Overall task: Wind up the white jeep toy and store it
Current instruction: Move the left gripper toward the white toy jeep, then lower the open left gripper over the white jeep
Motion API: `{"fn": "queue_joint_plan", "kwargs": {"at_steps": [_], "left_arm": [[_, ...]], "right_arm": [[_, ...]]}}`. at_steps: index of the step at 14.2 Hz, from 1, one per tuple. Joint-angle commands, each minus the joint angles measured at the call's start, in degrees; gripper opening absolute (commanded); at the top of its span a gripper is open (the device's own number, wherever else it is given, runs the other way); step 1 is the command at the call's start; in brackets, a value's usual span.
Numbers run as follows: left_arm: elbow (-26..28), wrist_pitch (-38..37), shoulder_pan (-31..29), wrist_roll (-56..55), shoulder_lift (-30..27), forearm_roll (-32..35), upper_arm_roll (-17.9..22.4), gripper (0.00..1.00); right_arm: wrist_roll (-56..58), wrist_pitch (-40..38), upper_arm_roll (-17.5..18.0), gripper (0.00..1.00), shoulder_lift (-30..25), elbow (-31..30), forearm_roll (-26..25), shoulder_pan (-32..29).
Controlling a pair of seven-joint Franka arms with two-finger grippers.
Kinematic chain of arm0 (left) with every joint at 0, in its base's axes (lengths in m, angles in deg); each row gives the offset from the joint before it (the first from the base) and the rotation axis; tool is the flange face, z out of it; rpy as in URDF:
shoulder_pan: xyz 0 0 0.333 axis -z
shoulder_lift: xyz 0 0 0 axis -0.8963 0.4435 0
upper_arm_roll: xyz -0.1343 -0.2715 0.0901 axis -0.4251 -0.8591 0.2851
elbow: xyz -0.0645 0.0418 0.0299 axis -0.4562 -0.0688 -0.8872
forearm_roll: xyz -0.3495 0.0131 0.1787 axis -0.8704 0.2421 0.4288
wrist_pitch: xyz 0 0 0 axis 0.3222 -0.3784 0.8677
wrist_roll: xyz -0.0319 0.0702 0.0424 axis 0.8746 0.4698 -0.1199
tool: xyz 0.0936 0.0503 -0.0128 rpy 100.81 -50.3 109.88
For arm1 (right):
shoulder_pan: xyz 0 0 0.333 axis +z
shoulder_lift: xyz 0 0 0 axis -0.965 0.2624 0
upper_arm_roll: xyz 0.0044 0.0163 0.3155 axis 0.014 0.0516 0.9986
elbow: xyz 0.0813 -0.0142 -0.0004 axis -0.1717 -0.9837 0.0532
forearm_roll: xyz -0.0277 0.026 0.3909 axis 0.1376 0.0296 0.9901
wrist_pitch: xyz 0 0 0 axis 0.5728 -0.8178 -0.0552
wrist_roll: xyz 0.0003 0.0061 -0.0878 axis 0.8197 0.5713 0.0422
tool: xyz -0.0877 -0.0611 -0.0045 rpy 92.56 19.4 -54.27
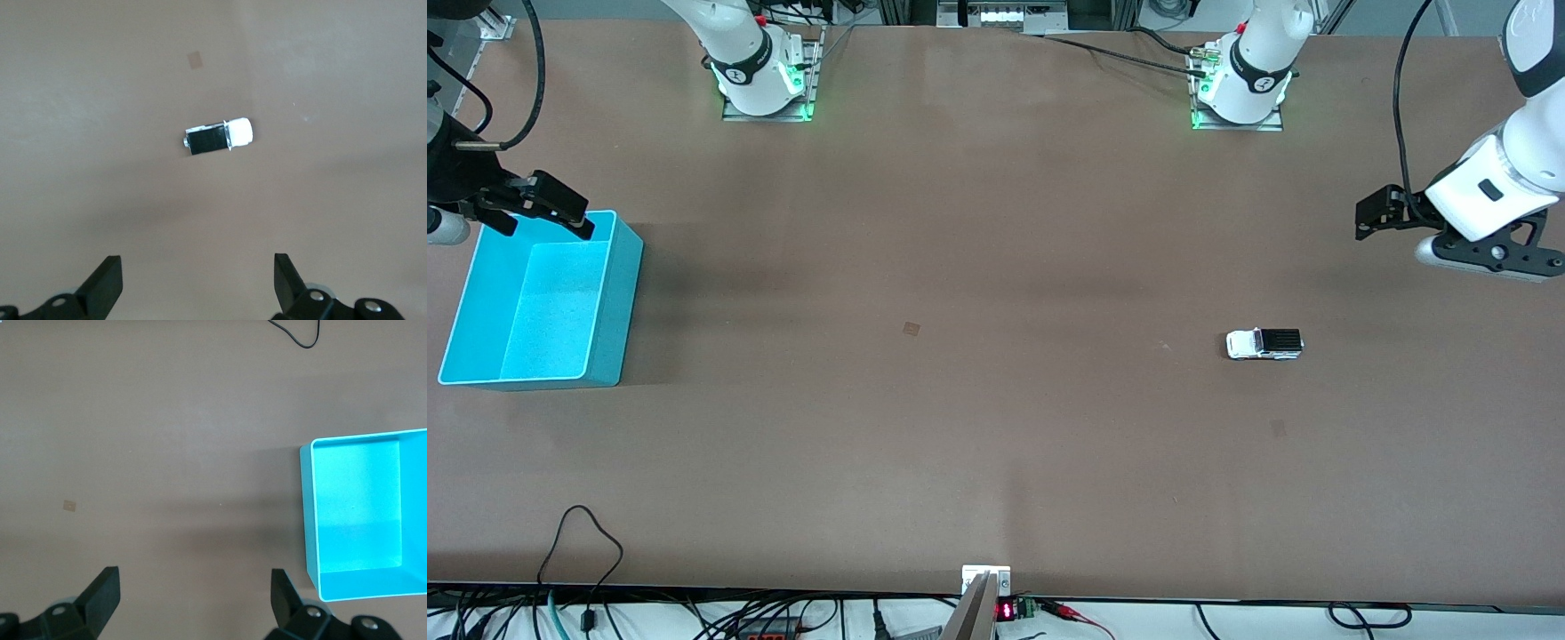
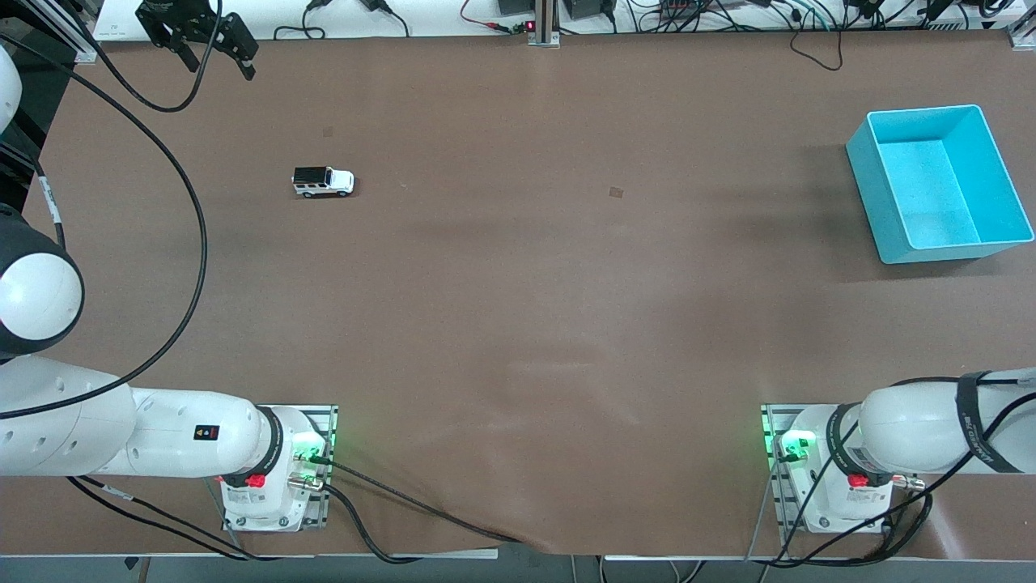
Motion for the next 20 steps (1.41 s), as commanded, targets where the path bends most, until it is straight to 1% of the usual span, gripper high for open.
{"fn": "queue_joint_plan", "kwargs": {"at_steps": [1, 5, 8, 11, 14, 16, 19, 20], "left_arm": [[-2.21, -2.22, 0.01, 8.64, 1.88, 0.83, -0.2, 1.0], [-1.59, -2.58, -0.25, 24.98, 3.72, 1.27, -0.11, 1.0], [1.56, -0.75, -0.78, 33.88, 4.69, 1.62, -0.11, 1.0], [5.96, 8.46, -0.78, 41.44, 6.19, 3.46, -0.11, 1.0], [8.86, 16.38, -0.08, 49.69, 11.0, 5.48, -0.11, 1.0], [10.44, 21.21, 0.53, 52.79, 13.65, 7.76, -0.29, 1.0], [18.68, 33.5, 0.89, 55.78, 13.75, 7.95, -0.29, 1.0], [21.93, 38.85, 0.98, 57.53, 13.84, 7.95, -0.29, 1.0]], "right_arm": [[0.36, -1.02, 0.0, 1.0, 0.34, 1.15, 0.7, 0.09], [0.36, -1.02, 0.0, 1.0, 0.34, 1.15, 0.7, 0.18], [0.36, -1.02, 0.0, 1.0, 0.34, 1.15, 0.7, 0.09], [0.28, -1.02, 0.0, 1.0, 0.34, 1.15, 0.7, 0.09], [0.36, -1.02, 0.0, 1.0, 0.34, 1.15, 0.7, 0.09], [0.36, -1.02, 0.0, 1.0, 0.34, 1.15, 0.7, 0.09], [0.45, -1.02, 0.0, 1.0, 0.34, 1.15, 0.7, 0.01], [0.36, -1.02, 0.0, 1.0, 0.34, 1.15, 0.7, 0.01]]}}
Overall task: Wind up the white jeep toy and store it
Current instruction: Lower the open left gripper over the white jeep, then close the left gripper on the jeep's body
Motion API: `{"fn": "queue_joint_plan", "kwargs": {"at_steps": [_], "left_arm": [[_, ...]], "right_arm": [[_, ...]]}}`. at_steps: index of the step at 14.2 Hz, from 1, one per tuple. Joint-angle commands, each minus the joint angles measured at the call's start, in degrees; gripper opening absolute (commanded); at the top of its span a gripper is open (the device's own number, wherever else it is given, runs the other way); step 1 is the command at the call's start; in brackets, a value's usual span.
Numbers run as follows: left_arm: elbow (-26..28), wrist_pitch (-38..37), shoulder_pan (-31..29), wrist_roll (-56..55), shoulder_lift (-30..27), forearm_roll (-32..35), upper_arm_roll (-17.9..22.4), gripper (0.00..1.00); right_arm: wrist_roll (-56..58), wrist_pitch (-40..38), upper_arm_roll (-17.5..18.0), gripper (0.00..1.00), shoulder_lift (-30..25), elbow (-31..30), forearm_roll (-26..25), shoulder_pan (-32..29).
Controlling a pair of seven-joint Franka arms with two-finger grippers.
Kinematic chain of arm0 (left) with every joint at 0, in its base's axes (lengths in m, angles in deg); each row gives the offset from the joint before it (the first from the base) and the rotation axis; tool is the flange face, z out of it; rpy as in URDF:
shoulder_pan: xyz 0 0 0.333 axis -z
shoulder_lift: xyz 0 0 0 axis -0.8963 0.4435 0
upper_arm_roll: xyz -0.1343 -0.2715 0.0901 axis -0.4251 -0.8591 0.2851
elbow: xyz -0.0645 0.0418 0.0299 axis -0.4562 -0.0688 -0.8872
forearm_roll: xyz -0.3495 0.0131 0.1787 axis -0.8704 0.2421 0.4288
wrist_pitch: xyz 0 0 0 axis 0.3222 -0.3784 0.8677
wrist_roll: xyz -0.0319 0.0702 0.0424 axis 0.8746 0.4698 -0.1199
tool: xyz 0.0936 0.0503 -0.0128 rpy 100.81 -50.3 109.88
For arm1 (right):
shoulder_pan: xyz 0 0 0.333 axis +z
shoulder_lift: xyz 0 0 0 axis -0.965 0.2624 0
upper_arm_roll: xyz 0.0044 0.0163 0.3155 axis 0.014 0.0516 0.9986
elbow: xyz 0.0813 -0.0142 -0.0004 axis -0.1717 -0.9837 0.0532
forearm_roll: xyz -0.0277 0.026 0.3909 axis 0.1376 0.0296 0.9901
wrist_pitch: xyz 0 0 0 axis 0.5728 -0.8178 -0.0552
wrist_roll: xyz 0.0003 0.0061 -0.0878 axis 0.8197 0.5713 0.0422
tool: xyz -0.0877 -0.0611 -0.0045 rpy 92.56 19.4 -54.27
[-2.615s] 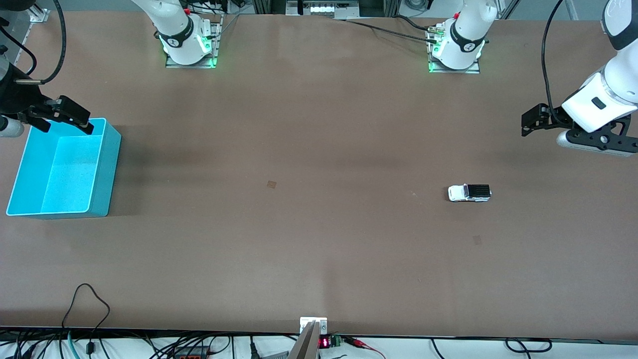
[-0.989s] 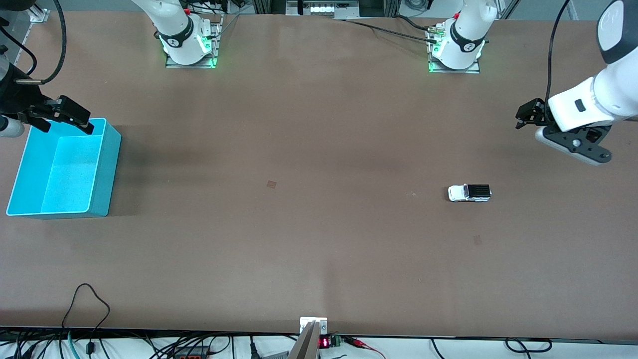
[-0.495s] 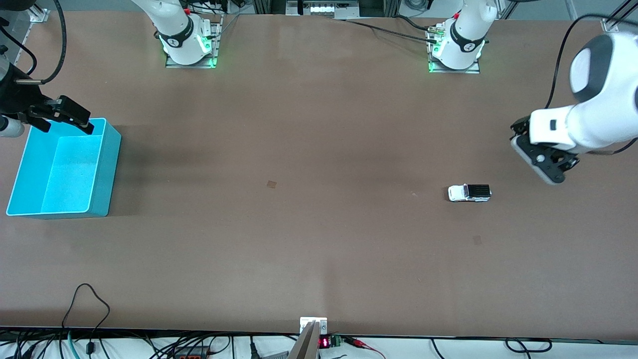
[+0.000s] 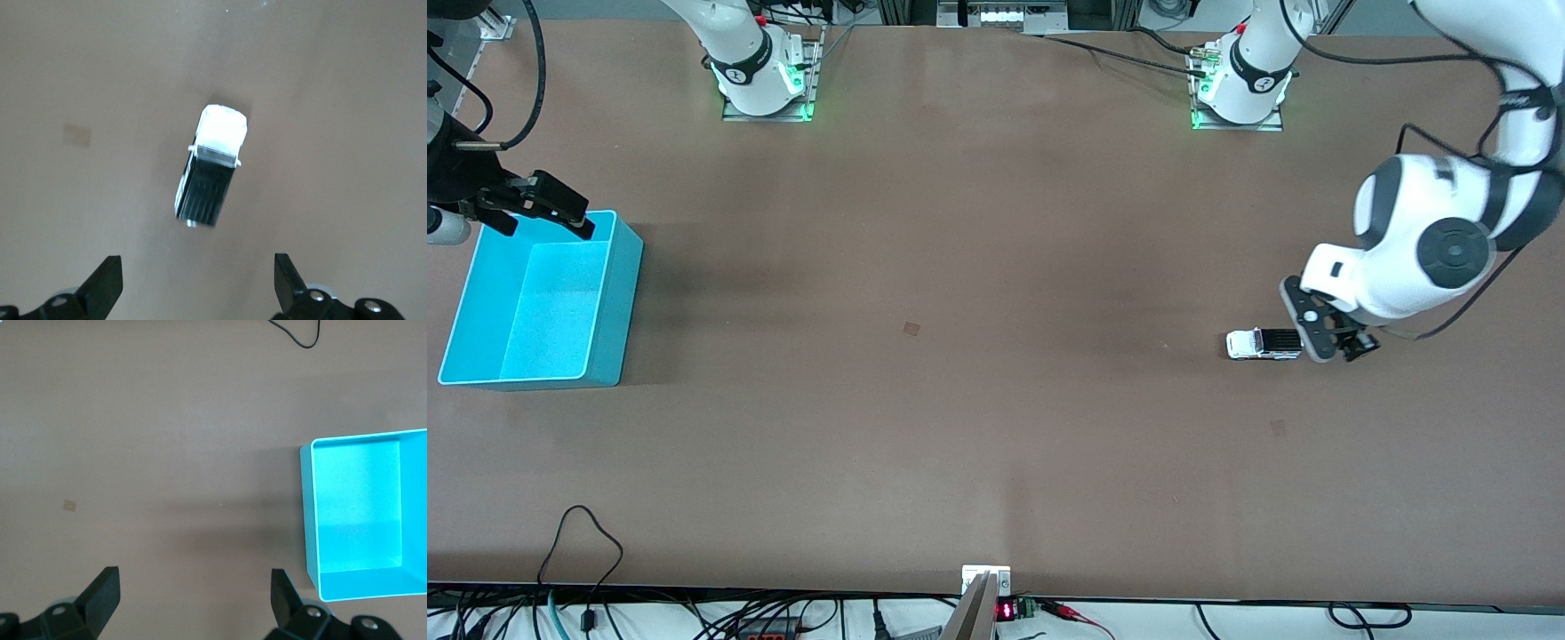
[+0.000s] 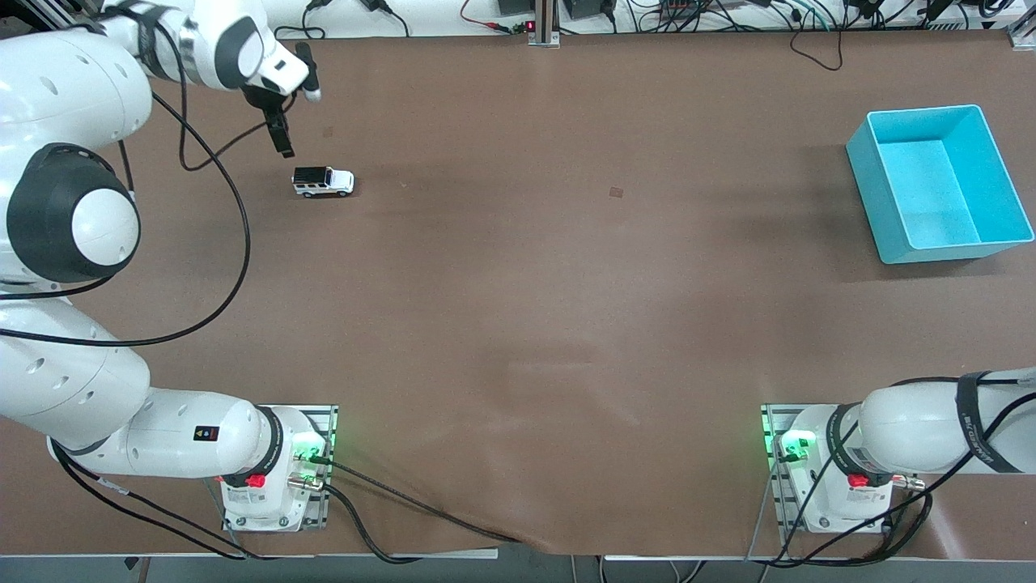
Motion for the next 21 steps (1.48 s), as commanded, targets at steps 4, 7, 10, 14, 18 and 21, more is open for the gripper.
{"fn": "queue_joint_plan", "kwargs": {"at_steps": [4, 7, 10, 14, 18, 21], "left_arm": [[12.17, 22.9, -0.32, 11.0, 2.85, 2.5, 0.15, 1.0], [14.63, 29.94, -0.58, 13.74, 5.5, 2.5, 0.15, 1.0], [14.82, 31.88, -0.67, 13.91, 7.08, 2.5, 0.15, 1.0], [14.64, 32.33, -1.02, 14.88, 7.09, 2.5, 0.15, 0.57], [14.64, 32.24, -1.02, 15.06, 7.0, 2.5, 0.15, 0.16], [14.55, 32.24, -0.94, 15.23, 7.0, 2.5, 0.15, 0.13]], "right_arm": [[0.45, -0.57, -0.01, 1.0, 1.48, 1.14, 0.53, 0.16], [0.63, -0.92, -0.1, 1.0, 1.39, 1.14, 0.7, -0.2], [0.45, -0.84, -0.01, 1.0, 1.39, 1.23, 0.7, -0.2], [0.36, -0.75, -0.01, 1.0, 1.48, 1.23, 0.79, -0.02], [0.1, -0.93, 0.25, 1.0, 1.48, 1.14, 0.79, 0.16], [0.19, -0.93, 0.25, 1.0, 1.48, 1.23, 0.79, 0.16]]}}
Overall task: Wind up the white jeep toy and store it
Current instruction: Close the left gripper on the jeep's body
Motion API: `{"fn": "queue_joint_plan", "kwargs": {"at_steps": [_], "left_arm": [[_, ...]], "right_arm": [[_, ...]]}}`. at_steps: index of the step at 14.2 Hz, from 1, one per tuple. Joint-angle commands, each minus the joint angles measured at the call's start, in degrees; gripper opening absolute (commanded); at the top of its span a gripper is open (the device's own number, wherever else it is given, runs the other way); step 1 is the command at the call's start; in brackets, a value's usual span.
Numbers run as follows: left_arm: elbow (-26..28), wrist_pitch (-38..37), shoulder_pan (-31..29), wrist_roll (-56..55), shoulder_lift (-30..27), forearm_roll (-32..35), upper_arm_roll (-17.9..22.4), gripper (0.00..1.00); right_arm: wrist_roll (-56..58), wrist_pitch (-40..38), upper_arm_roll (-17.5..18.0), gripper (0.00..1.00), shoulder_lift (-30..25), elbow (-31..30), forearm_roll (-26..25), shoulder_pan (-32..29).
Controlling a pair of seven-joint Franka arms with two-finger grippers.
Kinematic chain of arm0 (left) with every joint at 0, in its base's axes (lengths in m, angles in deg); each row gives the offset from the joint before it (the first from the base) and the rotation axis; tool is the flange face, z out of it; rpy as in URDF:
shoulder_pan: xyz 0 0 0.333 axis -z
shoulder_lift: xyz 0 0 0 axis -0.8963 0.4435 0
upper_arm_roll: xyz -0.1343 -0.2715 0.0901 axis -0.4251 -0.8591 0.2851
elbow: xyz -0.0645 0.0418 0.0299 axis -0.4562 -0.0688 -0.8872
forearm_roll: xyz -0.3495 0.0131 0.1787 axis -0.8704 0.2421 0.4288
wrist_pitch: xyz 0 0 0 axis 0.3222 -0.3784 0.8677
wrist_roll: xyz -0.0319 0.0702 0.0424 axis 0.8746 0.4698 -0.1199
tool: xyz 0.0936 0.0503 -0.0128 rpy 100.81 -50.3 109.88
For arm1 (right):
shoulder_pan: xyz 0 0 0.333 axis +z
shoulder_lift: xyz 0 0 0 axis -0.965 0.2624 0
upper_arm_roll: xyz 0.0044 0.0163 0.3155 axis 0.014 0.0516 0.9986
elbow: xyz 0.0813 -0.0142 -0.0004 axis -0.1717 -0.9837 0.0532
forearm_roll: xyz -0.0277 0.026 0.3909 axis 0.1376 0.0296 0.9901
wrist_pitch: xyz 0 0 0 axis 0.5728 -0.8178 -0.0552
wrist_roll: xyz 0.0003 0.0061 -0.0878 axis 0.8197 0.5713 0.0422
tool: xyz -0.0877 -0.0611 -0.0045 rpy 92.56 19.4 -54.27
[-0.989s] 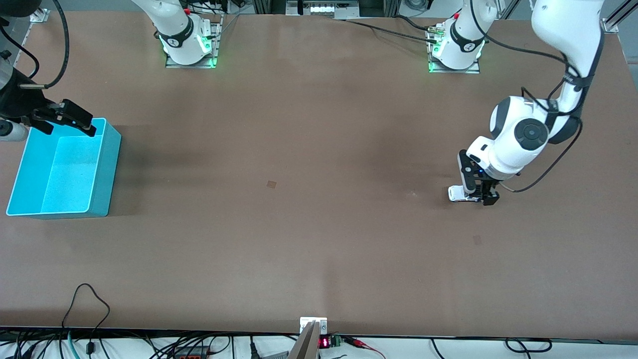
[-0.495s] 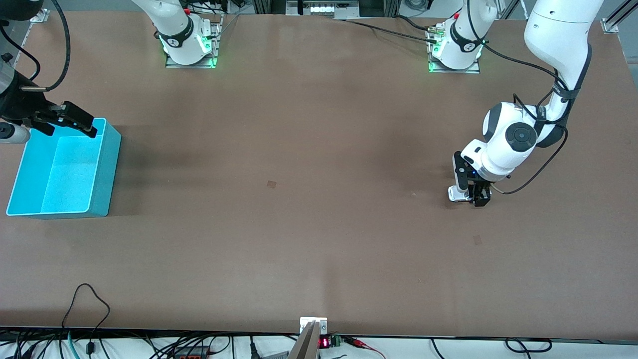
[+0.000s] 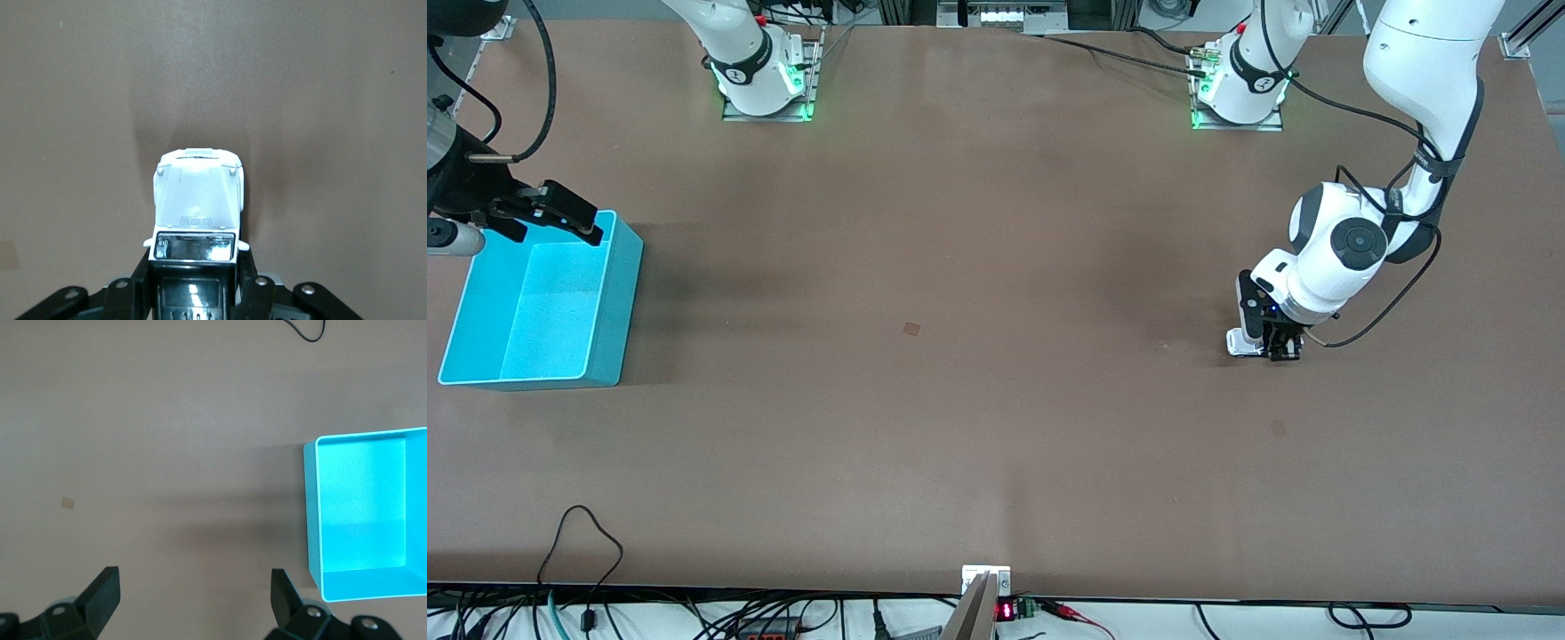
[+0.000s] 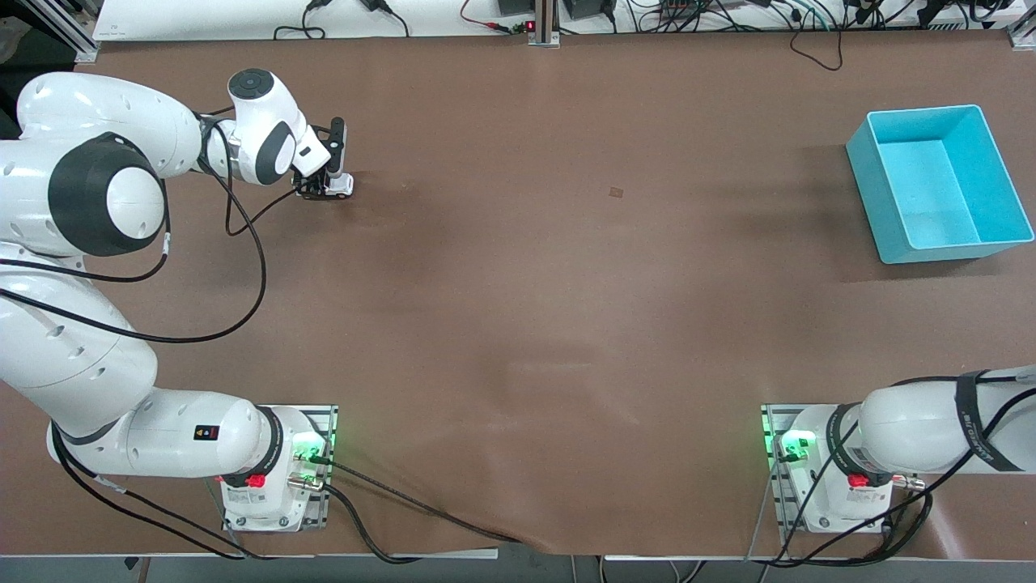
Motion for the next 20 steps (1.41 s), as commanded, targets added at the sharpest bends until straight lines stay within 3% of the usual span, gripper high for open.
{"fn": "queue_joint_plan", "kwargs": {"at_steps": [1, 13, 20], "left_arm": [[0.04, 0.12, -0.24, 1.0, -0.4, 1.12, 0.07, 0.12], [-0.4, -3.48, -1.38, 1.0, 0.74, 1.04, 0.16, 0.11], [-2.68, -5.07, -9.98, 11.52, 3.46, 1.04, 0.16, 0.11]], "right_arm": [[0.19, -1.02, 0.02, 1.0, 0.2, 1.1, 0.78, 0.1], [0.27, -1.03, 0.02, 1.0, 0.2, 1.1, 0.78, 0.1], [0.19, -1.03, 0.02, 1.0, 0.2, 1.1, 0.78, 0.1]]}}
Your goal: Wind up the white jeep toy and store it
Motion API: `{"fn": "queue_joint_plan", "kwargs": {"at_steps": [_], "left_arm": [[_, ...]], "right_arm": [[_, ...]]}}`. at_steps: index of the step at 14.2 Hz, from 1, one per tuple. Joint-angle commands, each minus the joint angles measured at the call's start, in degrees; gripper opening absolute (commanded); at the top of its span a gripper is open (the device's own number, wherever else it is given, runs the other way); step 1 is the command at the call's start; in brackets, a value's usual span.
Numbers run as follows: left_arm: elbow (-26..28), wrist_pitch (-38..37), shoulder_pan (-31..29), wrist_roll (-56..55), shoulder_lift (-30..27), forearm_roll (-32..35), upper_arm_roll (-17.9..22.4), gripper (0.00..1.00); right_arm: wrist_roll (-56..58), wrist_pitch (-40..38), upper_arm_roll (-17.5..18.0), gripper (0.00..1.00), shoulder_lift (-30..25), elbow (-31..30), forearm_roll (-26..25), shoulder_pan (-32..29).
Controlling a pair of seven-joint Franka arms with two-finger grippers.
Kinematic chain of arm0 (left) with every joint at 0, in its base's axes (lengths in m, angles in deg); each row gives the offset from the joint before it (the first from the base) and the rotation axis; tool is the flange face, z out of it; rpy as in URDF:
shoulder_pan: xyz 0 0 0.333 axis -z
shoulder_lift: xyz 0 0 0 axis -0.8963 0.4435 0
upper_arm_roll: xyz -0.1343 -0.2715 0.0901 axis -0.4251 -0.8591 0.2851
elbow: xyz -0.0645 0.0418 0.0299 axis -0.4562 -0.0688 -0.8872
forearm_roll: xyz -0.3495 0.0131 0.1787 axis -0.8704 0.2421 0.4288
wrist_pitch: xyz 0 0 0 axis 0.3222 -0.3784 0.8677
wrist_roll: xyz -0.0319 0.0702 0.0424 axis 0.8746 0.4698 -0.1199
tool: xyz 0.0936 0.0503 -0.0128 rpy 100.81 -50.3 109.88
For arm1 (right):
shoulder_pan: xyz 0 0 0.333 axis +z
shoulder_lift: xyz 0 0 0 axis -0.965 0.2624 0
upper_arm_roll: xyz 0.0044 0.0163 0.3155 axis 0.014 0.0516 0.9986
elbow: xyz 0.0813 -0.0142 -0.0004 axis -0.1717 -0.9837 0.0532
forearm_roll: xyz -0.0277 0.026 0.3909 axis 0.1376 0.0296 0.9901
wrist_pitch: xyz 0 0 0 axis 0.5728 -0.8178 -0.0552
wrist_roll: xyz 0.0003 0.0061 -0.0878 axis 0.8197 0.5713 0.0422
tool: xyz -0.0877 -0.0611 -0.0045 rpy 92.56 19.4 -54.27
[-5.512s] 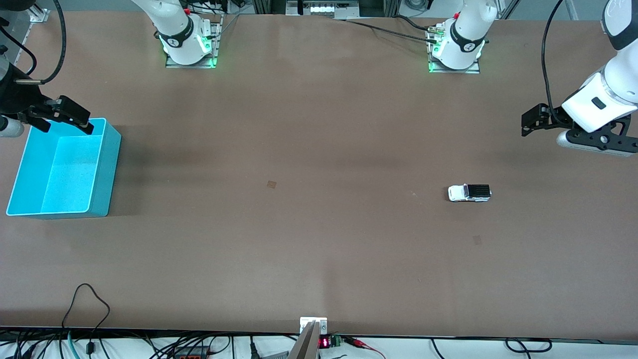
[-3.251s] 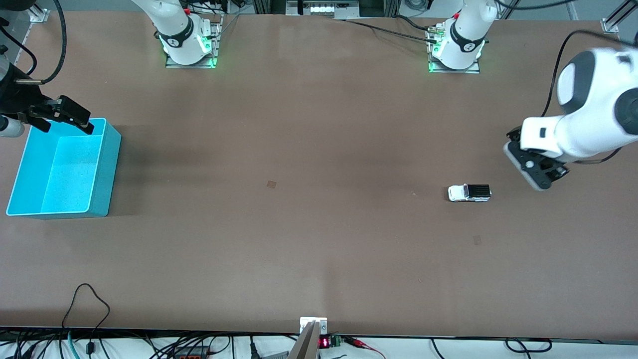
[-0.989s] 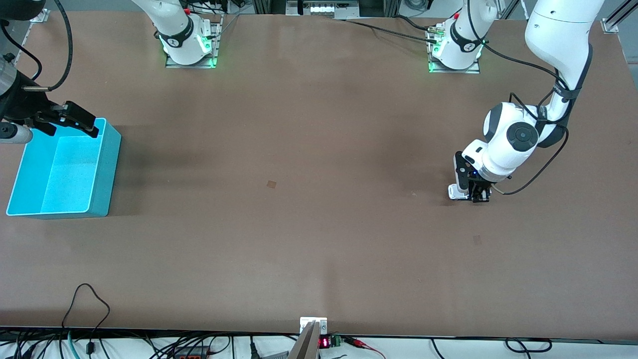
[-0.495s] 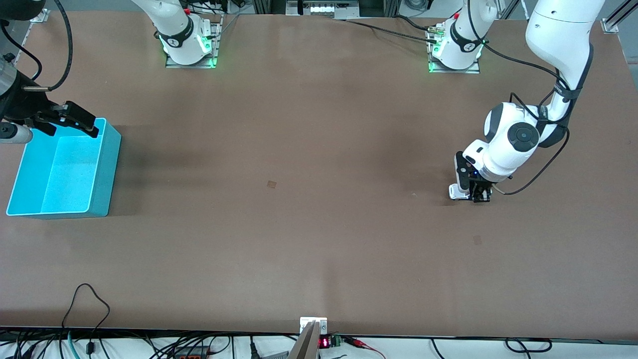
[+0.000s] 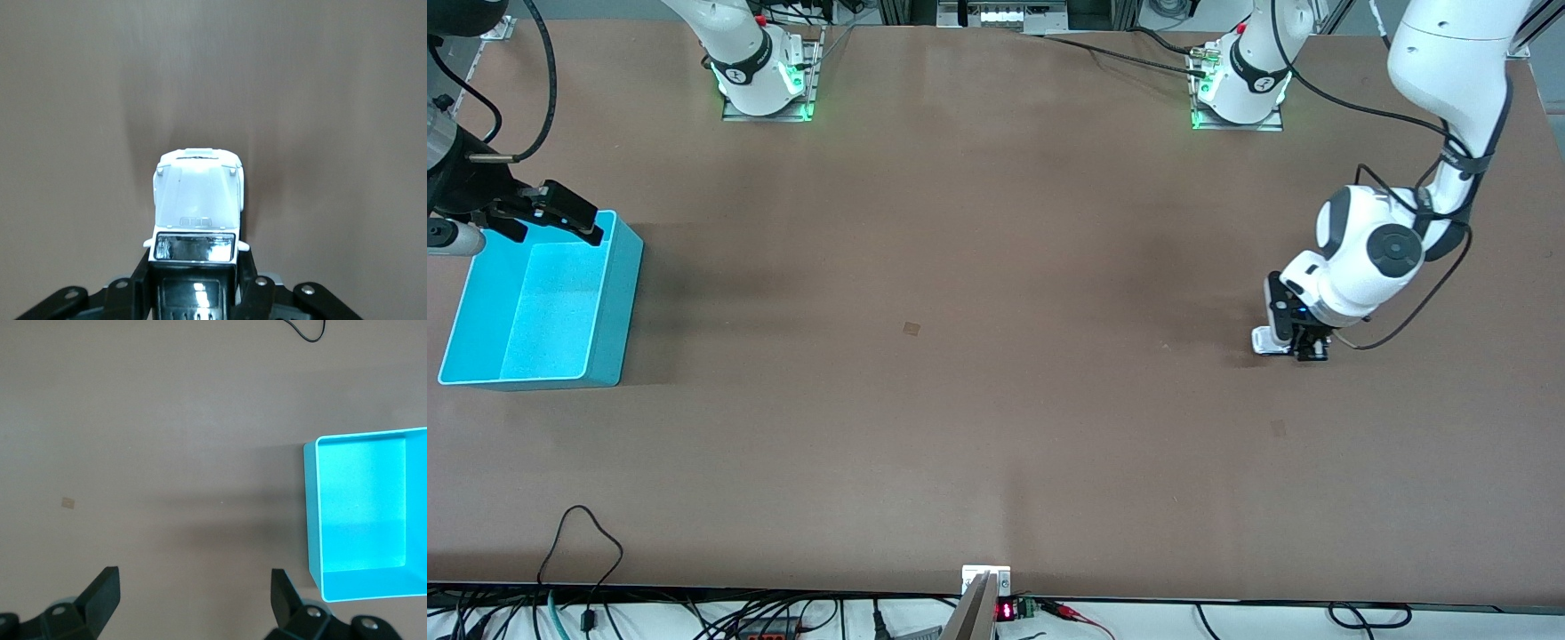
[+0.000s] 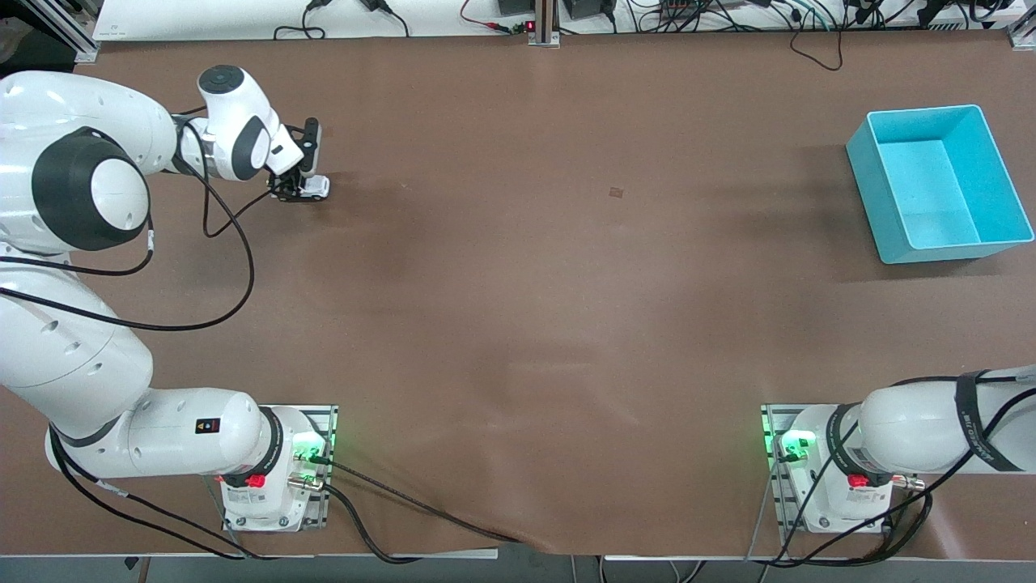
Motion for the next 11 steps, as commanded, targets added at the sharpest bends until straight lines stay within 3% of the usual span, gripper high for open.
{"fn": "queue_joint_plan", "kwargs": {"at_steps": [1, 11], "left_arm": [[-2.24, -1.99, -4.77, 5.67, 4.29, 1.04, -0.11, 0.11], [-4.1, -1.82, -10.68, 8.5, 6.23, 1.04, 0.07, 0.11]], "right_arm": [[0.27, -1.02, 0.02, 1.0, 0.19, 1.09, 0.78, 0.09], [0.27, -1.02, 0.02, 1.0, 0.19, 1.09, 0.78, 0.09]]}}
